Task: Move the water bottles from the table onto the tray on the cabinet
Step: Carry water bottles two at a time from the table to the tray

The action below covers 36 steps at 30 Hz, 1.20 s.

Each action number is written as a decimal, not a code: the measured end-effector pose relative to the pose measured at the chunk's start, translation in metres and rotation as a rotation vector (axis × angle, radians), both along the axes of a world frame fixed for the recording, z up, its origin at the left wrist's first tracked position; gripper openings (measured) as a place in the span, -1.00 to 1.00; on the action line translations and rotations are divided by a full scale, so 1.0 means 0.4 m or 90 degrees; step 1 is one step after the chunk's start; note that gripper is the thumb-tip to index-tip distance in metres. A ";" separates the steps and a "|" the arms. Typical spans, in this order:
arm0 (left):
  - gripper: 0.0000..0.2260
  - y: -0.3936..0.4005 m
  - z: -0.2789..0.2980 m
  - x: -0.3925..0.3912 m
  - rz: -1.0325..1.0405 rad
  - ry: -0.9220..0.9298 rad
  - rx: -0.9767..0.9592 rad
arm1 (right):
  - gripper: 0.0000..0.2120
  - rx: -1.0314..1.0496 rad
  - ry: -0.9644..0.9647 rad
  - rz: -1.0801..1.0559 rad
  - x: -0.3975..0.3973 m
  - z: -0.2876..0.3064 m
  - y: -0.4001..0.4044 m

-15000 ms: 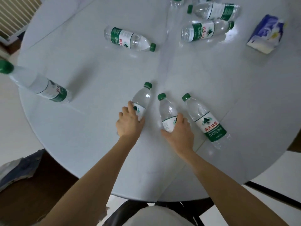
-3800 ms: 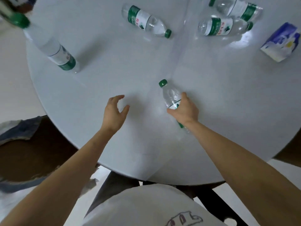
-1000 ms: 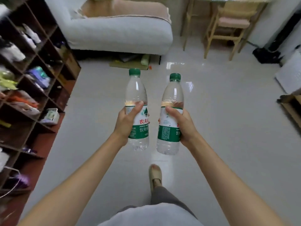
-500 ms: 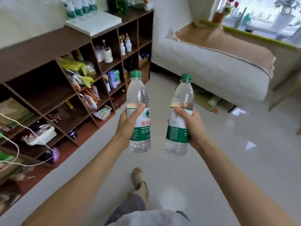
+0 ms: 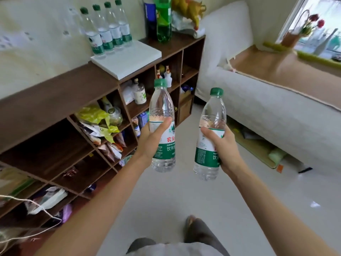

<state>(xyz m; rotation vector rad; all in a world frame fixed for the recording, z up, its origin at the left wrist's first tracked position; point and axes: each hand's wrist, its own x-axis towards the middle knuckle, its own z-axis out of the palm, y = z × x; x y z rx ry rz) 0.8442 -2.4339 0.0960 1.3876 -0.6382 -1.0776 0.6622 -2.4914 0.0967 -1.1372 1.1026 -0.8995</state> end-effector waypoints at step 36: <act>-0.41 -0.991 -0.044 0.995 0.592 -0.176 -0.050 | -0.36 -0.183 0.041 0.430 1.214 0.010 -1.241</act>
